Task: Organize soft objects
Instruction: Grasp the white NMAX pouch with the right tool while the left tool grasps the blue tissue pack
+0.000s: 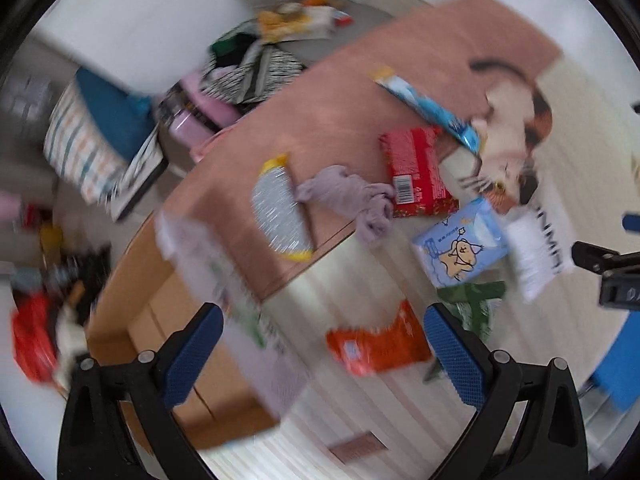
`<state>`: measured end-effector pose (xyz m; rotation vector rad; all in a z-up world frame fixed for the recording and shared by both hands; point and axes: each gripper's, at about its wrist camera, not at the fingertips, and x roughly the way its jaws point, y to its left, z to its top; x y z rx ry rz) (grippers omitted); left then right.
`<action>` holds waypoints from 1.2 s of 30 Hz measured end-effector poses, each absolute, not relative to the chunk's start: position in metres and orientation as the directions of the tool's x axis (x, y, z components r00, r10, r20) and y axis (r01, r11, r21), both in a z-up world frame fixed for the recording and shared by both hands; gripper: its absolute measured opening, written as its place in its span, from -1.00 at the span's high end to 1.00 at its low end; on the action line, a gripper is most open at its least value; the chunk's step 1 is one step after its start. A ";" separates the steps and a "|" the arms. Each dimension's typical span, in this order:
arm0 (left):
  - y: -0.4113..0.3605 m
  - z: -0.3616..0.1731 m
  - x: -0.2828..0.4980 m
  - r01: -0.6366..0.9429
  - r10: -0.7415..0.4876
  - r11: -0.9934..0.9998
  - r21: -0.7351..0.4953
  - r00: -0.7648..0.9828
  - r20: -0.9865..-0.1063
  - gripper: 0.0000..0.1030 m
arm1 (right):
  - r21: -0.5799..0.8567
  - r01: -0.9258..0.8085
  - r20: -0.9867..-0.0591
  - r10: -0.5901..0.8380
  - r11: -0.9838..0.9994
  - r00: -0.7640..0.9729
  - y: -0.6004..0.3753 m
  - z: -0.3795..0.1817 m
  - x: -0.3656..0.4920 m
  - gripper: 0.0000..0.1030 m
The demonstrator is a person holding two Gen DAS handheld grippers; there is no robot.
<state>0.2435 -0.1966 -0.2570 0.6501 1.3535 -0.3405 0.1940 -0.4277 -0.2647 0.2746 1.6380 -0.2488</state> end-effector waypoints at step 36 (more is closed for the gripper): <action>-0.304 -0.410 0.257 0.678 0.202 0.735 0.014 -0.200 -0.959 -0.01 | 0.010 0.362 -0.966 0.102 0.932 -0.237 -0.448 -0.433 0.204 -0.91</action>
